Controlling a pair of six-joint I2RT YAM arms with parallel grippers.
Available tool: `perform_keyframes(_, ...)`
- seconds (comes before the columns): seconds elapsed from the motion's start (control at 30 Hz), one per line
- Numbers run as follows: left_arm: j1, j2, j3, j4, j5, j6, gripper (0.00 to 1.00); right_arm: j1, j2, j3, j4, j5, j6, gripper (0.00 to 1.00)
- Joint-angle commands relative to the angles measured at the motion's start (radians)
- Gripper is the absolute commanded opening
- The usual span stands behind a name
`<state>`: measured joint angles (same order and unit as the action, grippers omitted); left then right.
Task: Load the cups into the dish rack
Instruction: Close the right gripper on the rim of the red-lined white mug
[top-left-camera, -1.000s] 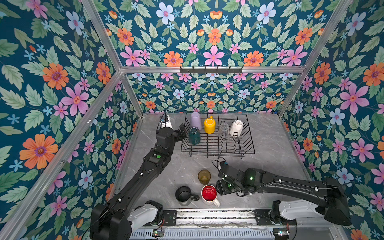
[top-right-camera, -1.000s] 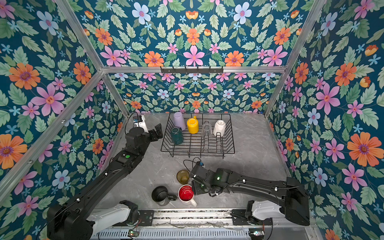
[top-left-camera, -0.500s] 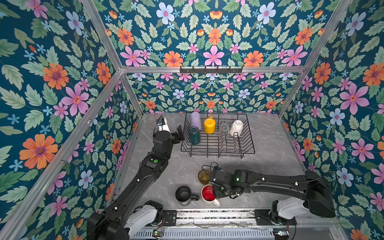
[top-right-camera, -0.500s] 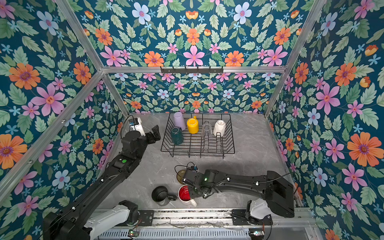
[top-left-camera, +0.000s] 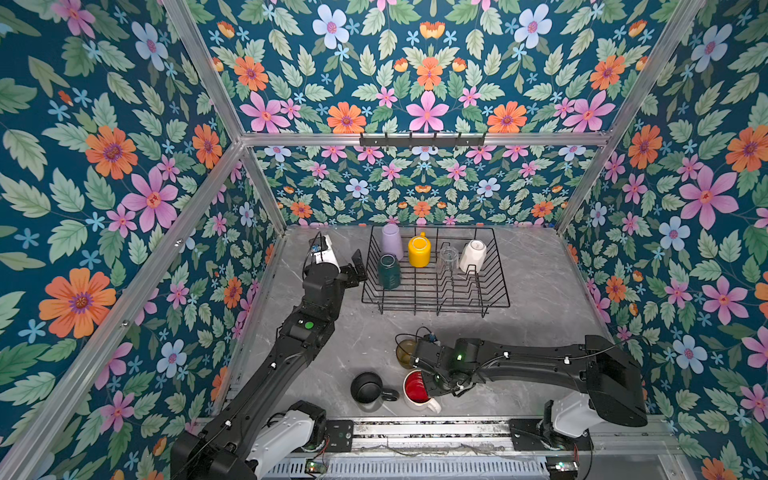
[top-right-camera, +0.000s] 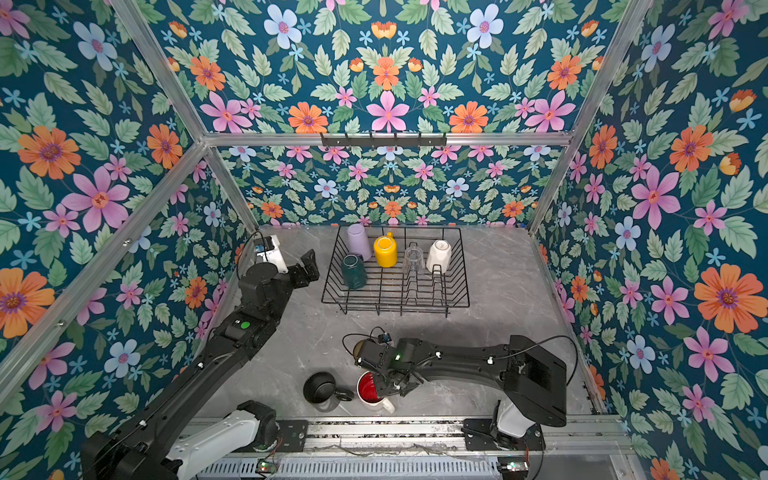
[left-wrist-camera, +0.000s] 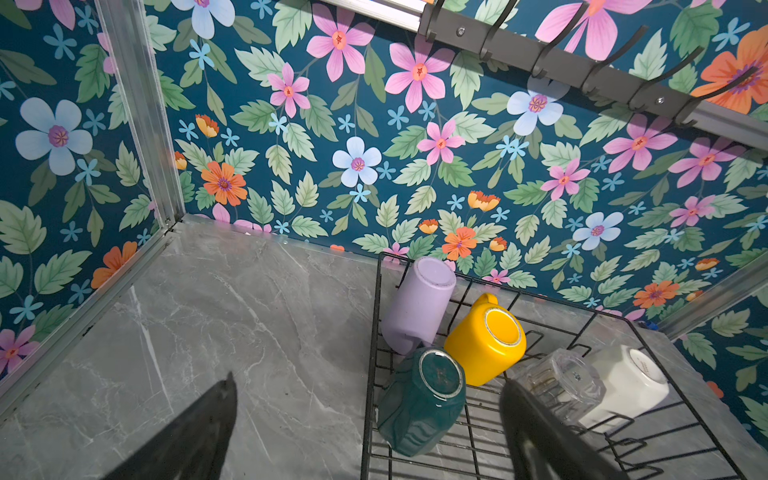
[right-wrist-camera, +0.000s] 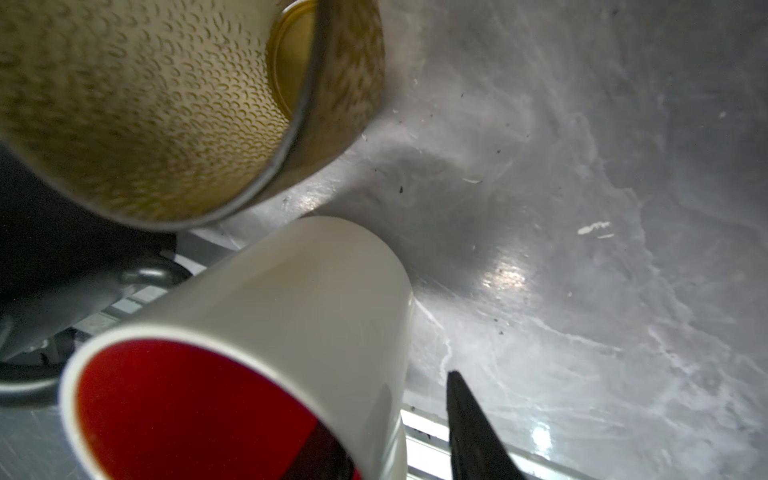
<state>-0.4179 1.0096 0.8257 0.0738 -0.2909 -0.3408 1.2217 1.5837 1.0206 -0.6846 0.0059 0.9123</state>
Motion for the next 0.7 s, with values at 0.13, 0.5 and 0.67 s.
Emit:
perform_keyframes(0.13,0.002,-0.001,0.006,0.009,-0.009,-0.002,1.00,0.001,-0.001,-0.008,-0.053,0.054,-0.001,0.21)
perform_keyframes(0.5,0.004,0.006,0.009,0.016,0.000,0.000,1.00,-0.001,-0.039,-0.017,-0.087,0.100,-0.004,0.00)
perform_keyframes(0.67,0.004,0.016,0.015,0.017,0.012,-0.002,1.00,-0.043,-0.119,-0.064,-0.070,0.072,-0.010,0.00)
